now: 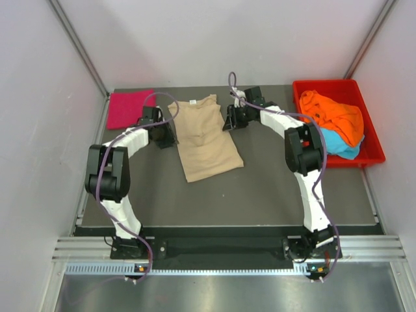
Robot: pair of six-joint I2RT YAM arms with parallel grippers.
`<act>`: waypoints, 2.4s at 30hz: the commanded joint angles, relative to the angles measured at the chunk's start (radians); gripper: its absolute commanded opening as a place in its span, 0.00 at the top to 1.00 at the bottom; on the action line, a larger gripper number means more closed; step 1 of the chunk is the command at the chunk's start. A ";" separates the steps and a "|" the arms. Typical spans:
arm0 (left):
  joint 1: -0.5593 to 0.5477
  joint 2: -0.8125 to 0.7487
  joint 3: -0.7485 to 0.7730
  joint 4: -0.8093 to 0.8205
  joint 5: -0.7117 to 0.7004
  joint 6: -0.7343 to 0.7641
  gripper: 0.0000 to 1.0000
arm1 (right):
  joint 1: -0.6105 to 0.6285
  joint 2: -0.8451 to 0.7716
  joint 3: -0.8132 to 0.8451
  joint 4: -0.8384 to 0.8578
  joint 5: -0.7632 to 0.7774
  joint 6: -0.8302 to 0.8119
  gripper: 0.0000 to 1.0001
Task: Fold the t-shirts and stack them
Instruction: Fold the tshirt
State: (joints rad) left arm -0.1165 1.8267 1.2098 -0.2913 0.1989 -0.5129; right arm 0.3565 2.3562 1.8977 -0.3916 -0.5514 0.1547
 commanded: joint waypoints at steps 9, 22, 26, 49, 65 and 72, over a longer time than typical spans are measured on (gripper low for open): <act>0.000 0.120 0.039 0.090 0.036 0.034 0.80 | -0.019 0.026 0.003 0.086 -0.028 0.028 0.77; 0.003 0.149 0.085 0.072 -0.009 -0.025 1.00 | -0.051 -0.053 -0.143 0.197 0.146 0.132 1.00; 0.005 0.140 0.085 0.069 0.010 -0.035 1.00 | -0.053 -0.071 -0.160 0.209 0.150 0.141 1.00; -0.109 -0.432 -0.450 -0.030 0.088 -0.131 0.60 | -0.013 -0.561 -0.771 0.115 0.075 0.118 0.57; -0.189 -0.362 -0.503 0.081 0.034 -0.177 0.58 | 0.012 -0.509 -0.813 0.189 -0.008 0.094 0.56; -0.192 -0.296 -0.493 0.092 0.025 -0.176 0.61 | 0.021 -0.495 -0.836 0.200 -0.002 0.105 0.61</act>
State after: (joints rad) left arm -0.3031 1.4994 0.7055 -0.2276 0.2550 -0.6952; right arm 0.3614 1.8553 1.0775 -0.2375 -0.5373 0.2710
